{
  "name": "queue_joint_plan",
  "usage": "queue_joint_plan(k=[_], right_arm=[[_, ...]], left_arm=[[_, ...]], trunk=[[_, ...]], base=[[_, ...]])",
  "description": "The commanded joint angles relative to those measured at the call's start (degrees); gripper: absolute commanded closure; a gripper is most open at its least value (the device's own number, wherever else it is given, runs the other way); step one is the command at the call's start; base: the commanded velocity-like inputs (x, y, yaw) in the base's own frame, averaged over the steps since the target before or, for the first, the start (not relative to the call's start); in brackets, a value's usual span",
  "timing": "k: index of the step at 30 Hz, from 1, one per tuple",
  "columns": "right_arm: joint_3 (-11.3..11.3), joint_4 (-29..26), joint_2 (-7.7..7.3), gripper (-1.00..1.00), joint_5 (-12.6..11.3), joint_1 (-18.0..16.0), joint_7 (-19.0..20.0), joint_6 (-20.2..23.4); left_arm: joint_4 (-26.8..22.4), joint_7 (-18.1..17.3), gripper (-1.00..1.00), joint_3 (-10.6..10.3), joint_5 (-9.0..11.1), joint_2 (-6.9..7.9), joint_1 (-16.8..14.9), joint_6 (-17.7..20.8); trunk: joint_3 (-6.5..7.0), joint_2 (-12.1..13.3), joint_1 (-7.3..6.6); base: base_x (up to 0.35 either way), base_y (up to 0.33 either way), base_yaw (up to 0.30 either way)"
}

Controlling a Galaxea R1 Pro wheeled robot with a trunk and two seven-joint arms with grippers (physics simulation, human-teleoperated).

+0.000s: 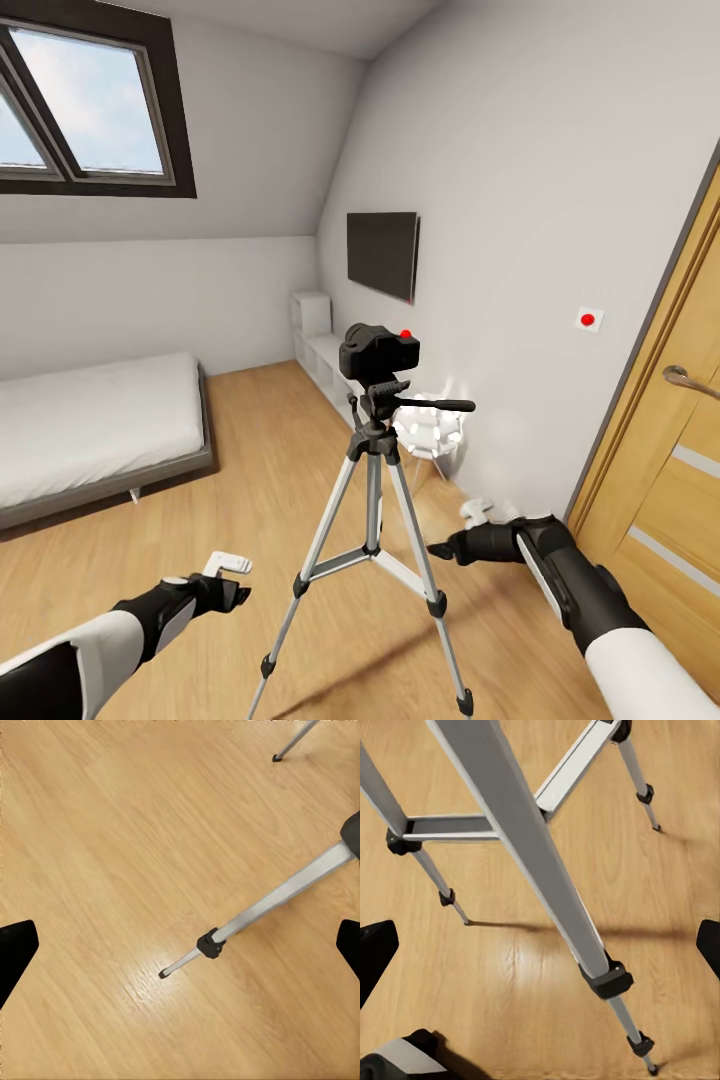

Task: Attach the digital camera to the camera tripod in the bedroom.

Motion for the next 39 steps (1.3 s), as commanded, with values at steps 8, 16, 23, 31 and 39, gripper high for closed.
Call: queue_joint_plan(k=[8,16,23,31,39], right_arm=[[0.34,8.53,-1.99,-1.0,0.73,-0.05,0.18,0.23],[0.79,14.74,-1.88,-1.0,4.94,-0.05,-0.11,-0.04],[0.83,21.27,-1.56,-1.0,8.44,-0.05,-0.71,-1.64],[0.84,32.52,-1.18,-1.0,8.9,-0.05,-5.87,-13.6],[0.66,41.57,-0.19,-1.0,8.64,-0.05,-12.01,-25.57]], left_arm=[[0.32,-0.11,-1.0,-0.35,0.88,0.0,2.04,-0.62],[0.34,0.0,-1.0,-0.35,0.9,0.01,3.72,-0.71],[0.27,2.19,-1.0,-0.3,0.95,-0.05,5.26,-0.78],[0.38,3.72,-1.0,-0.27,4.65,-0.51,7.92,-2.32],[0.42,3.84,-1.0,-0.27,6.38,-0.59,10.79,-4.3]], trunk=[[-0.13,-0.14,0.04],[-0.13,-0.14,0.04],[-0.13,-0.14,0.04],[-0.13,-0.14,0.04],[-0.13,-0.14,0.04]], base=[[0.0,0.0,0.0],[0.0,0.0,0.0],[0.0,0.0,0.0],[0.0,0.0,0.0],[0.0,0.0,0.0]])
